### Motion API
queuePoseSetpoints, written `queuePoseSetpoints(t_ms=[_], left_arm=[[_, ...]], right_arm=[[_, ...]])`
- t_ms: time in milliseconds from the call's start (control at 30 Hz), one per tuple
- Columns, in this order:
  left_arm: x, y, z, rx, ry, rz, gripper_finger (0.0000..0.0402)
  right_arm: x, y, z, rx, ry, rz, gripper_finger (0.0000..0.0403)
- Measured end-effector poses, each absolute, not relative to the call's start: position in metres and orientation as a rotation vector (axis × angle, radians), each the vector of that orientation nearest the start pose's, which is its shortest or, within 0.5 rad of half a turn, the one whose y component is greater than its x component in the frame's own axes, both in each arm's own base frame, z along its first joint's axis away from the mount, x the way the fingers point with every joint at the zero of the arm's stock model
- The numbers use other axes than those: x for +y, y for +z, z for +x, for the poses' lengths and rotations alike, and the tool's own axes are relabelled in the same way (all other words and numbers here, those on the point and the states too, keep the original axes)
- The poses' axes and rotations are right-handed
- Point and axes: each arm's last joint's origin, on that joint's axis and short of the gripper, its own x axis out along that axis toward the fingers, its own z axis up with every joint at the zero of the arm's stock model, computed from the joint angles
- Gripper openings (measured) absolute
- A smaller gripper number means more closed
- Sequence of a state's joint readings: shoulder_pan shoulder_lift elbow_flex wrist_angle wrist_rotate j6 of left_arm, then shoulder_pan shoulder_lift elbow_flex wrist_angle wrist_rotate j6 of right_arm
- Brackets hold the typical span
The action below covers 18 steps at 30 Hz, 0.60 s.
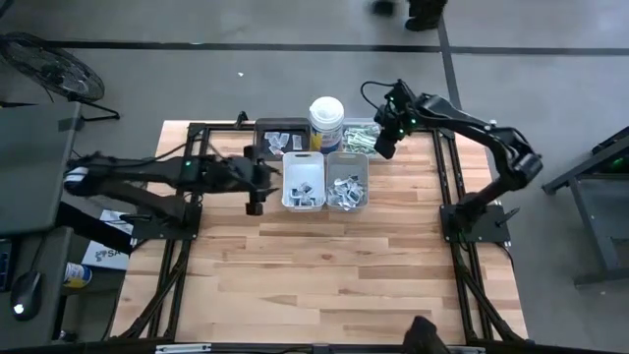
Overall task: Pick & Place First Aid Supplies
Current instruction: Put the band aid into the transparent bin
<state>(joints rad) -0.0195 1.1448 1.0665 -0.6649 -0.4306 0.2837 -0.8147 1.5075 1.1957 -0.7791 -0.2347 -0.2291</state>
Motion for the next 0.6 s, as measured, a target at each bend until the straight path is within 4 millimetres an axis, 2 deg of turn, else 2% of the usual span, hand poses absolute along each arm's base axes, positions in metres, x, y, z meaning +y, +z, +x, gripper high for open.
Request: queuePoseSetpoints(t_ms=[133, 300, 433, 600], left_arm=[[0.022, 0.285, 0.202, 0.515, 0.151, 0.284, 0.0225], [0.032, 0.263, 0.173, 0.281, 0.162, 0.208, 0.0225], [0.037, 0.249, 0.154, 0.208, 0.198, 0.174, 0.0225], [0.041, 0.227, 0.135, 0.177, 0.264, 0.125, 0.0225]], right_arm=[[-0.233, 0.239, 0.212, 1.043, -0.354, 0.343, 0.0], [-0.249, 0.212, 0.211, 1.1, -0.298, 0.353, 0.0], [-0.256, 0.202, 0.212, 1.117, -0.281, 0.335, 0.0], [-0.258, 0.201, 0.213, 1.12, -0.289, 0.3, 0.0]])
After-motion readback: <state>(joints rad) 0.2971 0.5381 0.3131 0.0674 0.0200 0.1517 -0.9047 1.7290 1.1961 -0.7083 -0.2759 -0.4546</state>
